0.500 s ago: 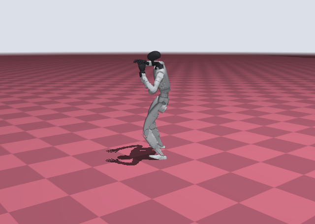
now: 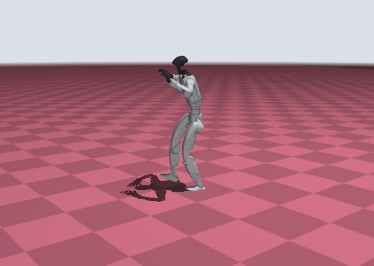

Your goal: Dance

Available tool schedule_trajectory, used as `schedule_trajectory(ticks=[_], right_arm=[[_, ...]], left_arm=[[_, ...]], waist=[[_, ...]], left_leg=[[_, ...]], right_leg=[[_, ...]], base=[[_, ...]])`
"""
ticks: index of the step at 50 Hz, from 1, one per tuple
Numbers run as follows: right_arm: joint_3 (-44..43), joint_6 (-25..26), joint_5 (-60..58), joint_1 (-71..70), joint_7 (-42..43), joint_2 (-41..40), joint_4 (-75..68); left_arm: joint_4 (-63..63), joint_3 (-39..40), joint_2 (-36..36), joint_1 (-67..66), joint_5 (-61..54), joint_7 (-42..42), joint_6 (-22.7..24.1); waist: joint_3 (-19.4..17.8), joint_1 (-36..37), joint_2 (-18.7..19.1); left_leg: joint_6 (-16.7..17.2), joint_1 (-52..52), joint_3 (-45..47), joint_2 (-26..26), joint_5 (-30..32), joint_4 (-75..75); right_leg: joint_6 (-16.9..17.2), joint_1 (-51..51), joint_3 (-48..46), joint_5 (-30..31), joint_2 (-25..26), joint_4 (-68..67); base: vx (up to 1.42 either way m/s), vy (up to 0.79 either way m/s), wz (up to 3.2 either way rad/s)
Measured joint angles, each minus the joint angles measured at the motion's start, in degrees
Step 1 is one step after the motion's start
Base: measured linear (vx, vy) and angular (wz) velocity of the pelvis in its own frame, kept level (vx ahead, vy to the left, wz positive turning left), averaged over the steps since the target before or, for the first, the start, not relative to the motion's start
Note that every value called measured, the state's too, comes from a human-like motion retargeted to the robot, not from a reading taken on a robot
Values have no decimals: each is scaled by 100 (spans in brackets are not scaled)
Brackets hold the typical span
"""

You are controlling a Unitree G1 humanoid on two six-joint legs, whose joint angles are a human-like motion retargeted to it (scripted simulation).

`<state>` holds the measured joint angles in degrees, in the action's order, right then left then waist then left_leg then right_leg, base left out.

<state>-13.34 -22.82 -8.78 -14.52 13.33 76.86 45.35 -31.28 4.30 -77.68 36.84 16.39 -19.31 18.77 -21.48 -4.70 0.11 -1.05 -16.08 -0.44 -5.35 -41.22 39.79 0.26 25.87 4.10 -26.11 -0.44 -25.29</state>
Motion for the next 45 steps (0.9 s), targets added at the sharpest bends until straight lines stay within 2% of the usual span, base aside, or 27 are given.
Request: schedule_trajectory(ticks=[8, 10, 13, 18, 20, 23, 30, 35, 40, 45], right_arm=[[334, 6, -46, -715, 74, 175, 159], [436, -22, -120, -787, 82, 172, 234], [699, -71, -238, -1077, 117, 333, 292], [1684, -165, -305, -2065, 132, 611, 79], [2340, -189, -222, -2799, 49, 591, -171], [3037, -221, -117, -3674, 19, 402, -451], [3350, -461, 128, -4356, 225, -434, -407], [3375, -705, 403, -4297, 363, -658, -326], [3293, -837, 734, -4049, 336, -378, -404], [3051, -835, 1032, -3943, 12, -175, -562]], left_arm=[[43, -6, 303, 181, 94, -31, 156], [-19, -61, 348, 132, 95, -46, 198], [-121, -195, 293, 206, 78, -78, 270], [-116, -447, -150, 359, 69, 199, 405], [26, -387, -378, 325, -31, 367, 457], [176, -125, -539, 150, -210, 450, 510], [-126, -88, -33, 427, -536, 296, 775], [-442, -386, 281, 918, -532, 62, 987], [-485, -731, 309, 1357, -418, -301, 1073], [-230, -1013, 411, 1796, -411, -368, 1077]], waist=[[176, -283, -184], [248, -247, -224], [287, -181, -245], [275, 271, -79], [396, 354, -185], [522, 342, -393], [532, 77, -729], [457, -238, -1127], [305, -292, -1562], [44, -227, -1705]], left_leg=[[-130, 511, 74, 348, -330, -42], [-181, 533, 102, 281, -513, 262], [-273, 445, 430, -95, -394, 862], [-395, -305, 435, -208, -306, 1613], [-396, -608, 527, 168, -69, 884], [-339, -887, 688, 649, 725, -590], [-162, -1481, 952, 754, 1851, -1358], [-154, -1764, 1024, 649, 1870, -935], [-107, -2028, 1116, 438, 1806, -285], [-20, -2130, 1155, 292, 2034, -6]], right_leg=[[415, 241, 432, 333, -350, -600], [410, 223, 443, 231, -291, -884], [298, -12, 374, 46, -174, -957], [107, -602, 401, 92, 472, -370], [175, -791, 497, 216, 481, 72], [273, -764, 600, 56, 434, -14], [171, -561, 772, -697, 601, -1010], [43, -484, 820, -1204, 616, -1652], [-32, -493, 947, -1556, 708, -2101], [-91, -665, 1043, -1654, 769, -2208]], base=[[27, -20, 25], [31, -31, 13], [34, -30, 19], [31, -28, -51], [31, -22, -51], [29, -18, -39], [25, -10, -43], [18, -2, -23], [6, -2, -22], [-5, -2, 3]])
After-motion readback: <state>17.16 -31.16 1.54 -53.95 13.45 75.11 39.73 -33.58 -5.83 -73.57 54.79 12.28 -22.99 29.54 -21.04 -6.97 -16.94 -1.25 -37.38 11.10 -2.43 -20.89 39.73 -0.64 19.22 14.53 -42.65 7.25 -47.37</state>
